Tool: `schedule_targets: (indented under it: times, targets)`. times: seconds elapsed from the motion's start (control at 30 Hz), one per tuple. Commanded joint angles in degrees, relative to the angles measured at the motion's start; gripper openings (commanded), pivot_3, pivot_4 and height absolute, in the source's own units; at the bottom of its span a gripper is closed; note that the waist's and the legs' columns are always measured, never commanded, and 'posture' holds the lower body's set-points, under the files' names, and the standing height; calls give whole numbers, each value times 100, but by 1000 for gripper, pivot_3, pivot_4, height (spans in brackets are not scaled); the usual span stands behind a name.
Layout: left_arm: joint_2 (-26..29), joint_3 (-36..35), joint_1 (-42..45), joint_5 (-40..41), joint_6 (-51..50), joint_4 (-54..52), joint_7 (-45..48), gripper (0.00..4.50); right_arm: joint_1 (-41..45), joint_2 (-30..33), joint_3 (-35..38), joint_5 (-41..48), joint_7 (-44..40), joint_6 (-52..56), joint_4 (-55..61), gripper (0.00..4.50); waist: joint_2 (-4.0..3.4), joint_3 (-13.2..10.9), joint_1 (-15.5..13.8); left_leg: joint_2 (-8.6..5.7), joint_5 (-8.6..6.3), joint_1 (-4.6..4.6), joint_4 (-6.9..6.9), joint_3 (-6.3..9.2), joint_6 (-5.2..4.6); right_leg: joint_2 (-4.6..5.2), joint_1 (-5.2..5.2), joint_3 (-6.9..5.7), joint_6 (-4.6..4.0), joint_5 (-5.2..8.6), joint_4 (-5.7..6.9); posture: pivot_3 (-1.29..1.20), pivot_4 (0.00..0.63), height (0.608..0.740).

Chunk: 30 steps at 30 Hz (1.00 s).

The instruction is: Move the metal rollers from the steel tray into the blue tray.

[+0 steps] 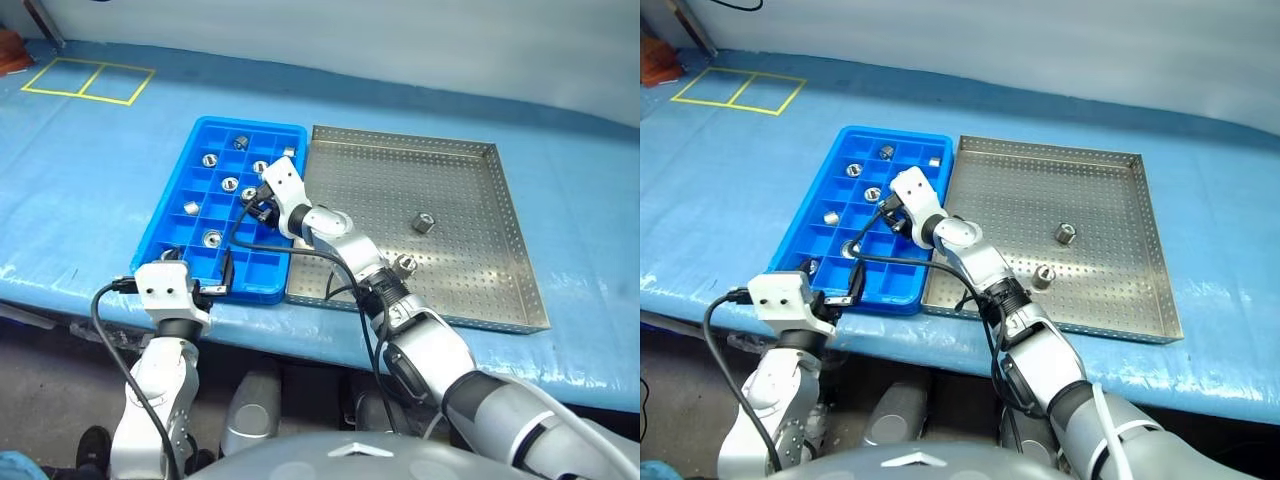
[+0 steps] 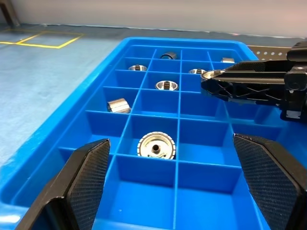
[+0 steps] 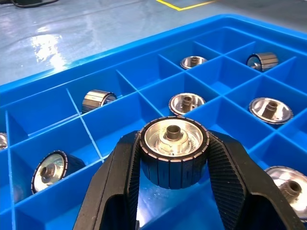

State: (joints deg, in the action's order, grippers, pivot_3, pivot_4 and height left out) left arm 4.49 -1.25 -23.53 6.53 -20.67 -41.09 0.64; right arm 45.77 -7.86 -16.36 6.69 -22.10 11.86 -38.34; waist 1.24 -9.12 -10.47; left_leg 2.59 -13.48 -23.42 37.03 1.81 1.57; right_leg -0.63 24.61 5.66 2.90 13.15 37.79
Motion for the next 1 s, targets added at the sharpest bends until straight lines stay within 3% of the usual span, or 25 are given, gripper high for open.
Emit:
schedule_targets:
  times: [0.03,0.2,0.37,0.73,1.0]
  targets:
    - [-80,-56,-146,-95,164,-358,-112,4500,260,-903,29,104,15,-52,-137,1687,0,0,-118,0,0,-2,-1,1,0,0,2,-2,-2,2,-1,617,150,740]
    - [-140,2,-213,-148,211,-371,-149,4500,236,-812,33,69,170,-170,-128,1687,0,-2,-471,-1,-1,-18,2,0,2,2,14,-4,-3,3,-7,623,150,740]
    - [-148,27,-197,-149,217,-333,-129,4500,234,-654,219,121,358,-185,-35,1687,0,-2,-619,4,-4,-22,1,-4,6,-2,27,-4,-4,4,-3,615,150,740]
    - [-57,35,56,-95,113,-159,41,4500,-463,-45,471,445,395,892,2199,1687,1,-3,-1091,7,-18,-90,2,1,33,-3,91,-16,19,-11,-5,533,150,740]
    - [-32,43,197,-77,42,-77,136,4500,-766,105,471,166,560,1161,2423,1687,1,-3,-1233,7,-14,-99,10,0,44,-1,96,-22,12,-2,-10,513,150,740]
